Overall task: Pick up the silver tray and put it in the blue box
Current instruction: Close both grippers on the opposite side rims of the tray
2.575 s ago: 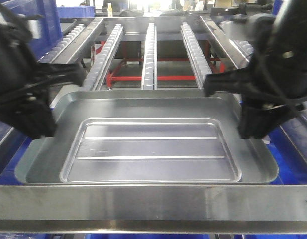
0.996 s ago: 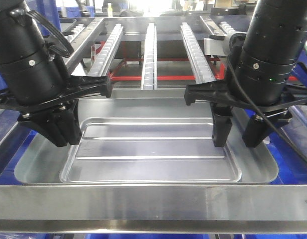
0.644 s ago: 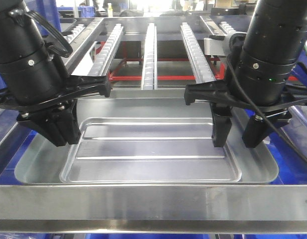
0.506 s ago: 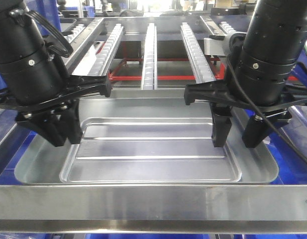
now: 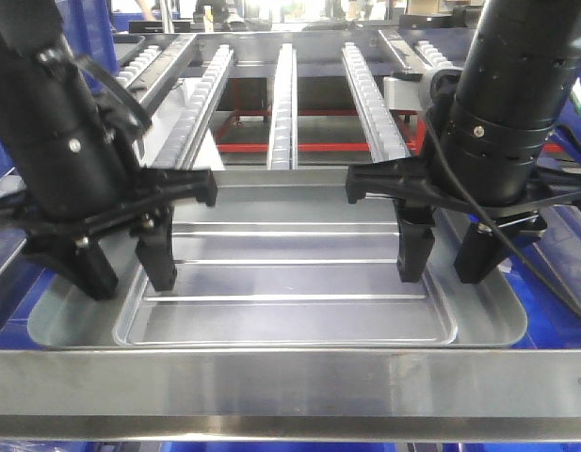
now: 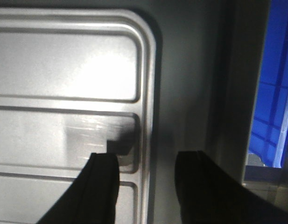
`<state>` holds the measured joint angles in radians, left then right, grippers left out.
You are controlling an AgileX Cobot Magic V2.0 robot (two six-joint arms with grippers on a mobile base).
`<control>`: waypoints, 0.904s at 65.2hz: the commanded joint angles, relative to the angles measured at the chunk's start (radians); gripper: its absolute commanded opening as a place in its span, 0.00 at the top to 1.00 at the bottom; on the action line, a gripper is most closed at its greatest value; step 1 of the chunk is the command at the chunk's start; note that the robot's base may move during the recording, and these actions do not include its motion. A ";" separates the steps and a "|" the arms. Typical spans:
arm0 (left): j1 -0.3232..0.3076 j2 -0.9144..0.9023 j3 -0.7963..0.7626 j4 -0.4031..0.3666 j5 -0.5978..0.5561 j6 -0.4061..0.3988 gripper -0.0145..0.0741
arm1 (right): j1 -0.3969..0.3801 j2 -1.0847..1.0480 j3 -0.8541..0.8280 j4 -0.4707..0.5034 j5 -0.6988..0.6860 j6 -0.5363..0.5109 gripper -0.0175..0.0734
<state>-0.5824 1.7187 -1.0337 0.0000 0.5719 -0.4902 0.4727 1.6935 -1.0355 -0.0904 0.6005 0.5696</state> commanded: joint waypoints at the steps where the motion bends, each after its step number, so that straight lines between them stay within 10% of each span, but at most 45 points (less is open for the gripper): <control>1: -0.007 -0.028 -0.027 -0.013 -0.030 -0.008 0.59 | -0.001 -0.039 -0.031 -0.008 -0.049 -0.010 0.36; 59: -0.007 -0.021 -0.027 -0.013 -0.032 -0.008 0.59 | -0.002 0.019 -0.031 -0.015 -0.040 -0.010 0.36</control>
<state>-0.5824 1.7249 -1.0405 0.0000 0.5701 -0.4902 0.4727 1.7427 -1.0414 -0.0922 0.5833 0.5696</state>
